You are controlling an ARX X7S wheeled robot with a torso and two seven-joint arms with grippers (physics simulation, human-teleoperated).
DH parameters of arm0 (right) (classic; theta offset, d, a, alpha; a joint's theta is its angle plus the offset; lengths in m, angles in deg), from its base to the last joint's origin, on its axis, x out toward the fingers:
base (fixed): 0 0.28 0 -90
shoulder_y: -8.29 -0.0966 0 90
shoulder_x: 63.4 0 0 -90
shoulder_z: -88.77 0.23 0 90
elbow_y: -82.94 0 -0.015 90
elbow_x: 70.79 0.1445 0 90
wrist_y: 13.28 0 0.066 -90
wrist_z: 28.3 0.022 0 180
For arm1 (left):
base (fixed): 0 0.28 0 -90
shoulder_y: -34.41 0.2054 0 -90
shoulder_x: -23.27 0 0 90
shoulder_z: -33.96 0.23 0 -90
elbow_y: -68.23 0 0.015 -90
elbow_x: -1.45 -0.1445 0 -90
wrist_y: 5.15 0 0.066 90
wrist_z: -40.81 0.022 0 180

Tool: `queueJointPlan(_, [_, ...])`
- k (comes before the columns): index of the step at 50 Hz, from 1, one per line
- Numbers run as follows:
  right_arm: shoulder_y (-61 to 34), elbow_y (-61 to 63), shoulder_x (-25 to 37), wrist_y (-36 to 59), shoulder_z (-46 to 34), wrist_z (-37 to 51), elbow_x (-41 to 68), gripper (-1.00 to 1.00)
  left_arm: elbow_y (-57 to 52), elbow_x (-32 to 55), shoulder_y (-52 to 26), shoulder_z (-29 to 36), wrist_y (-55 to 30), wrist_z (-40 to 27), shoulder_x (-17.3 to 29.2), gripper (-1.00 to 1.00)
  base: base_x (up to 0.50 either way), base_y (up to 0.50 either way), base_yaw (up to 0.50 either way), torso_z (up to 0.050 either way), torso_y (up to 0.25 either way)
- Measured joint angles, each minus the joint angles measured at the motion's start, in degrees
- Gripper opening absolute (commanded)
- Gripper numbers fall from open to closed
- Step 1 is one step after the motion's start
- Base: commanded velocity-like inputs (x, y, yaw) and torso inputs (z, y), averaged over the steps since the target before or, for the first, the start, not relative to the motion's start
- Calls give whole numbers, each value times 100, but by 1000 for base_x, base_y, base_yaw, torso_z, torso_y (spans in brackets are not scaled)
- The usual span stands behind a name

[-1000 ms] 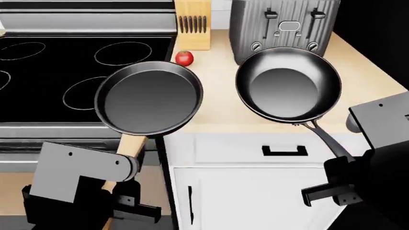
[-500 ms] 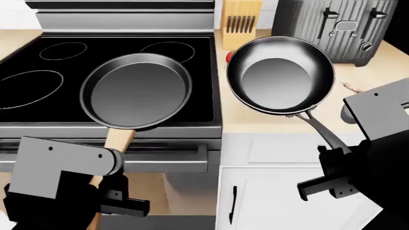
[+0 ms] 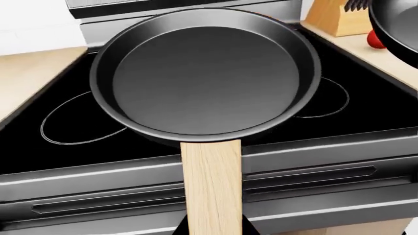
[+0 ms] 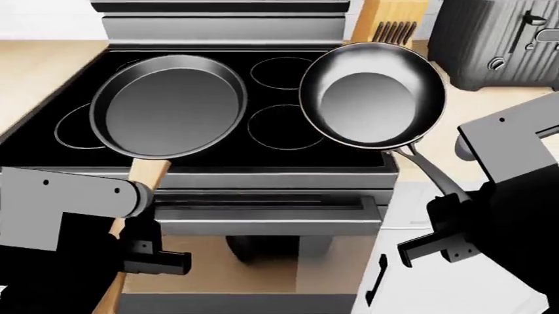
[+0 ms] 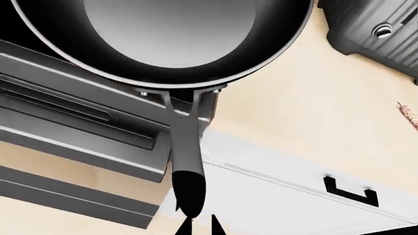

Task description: Place both pans onto different burners. Then place the tomato and the kebabs on different pans.

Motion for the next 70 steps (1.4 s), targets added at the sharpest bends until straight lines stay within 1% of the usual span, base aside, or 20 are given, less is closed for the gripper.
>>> queueJointPlan(22, [54,-83,-118,-46,38,-38,-65,-100,221,-80,-167,-125,-19,143,150,-100,5,483,0,1,3])
queueJointPlan(36, [82,-103,-14,-238,106,62,-141,-100,302,-161,-175,-146,-22,214,171,-100,27,11,0,1,3])
queueJointPlan(70, [213,-96,69,-268,89,243,-159,-100,402,-258,-141,-139,23,313,210,-100,250,0,0,1,4])
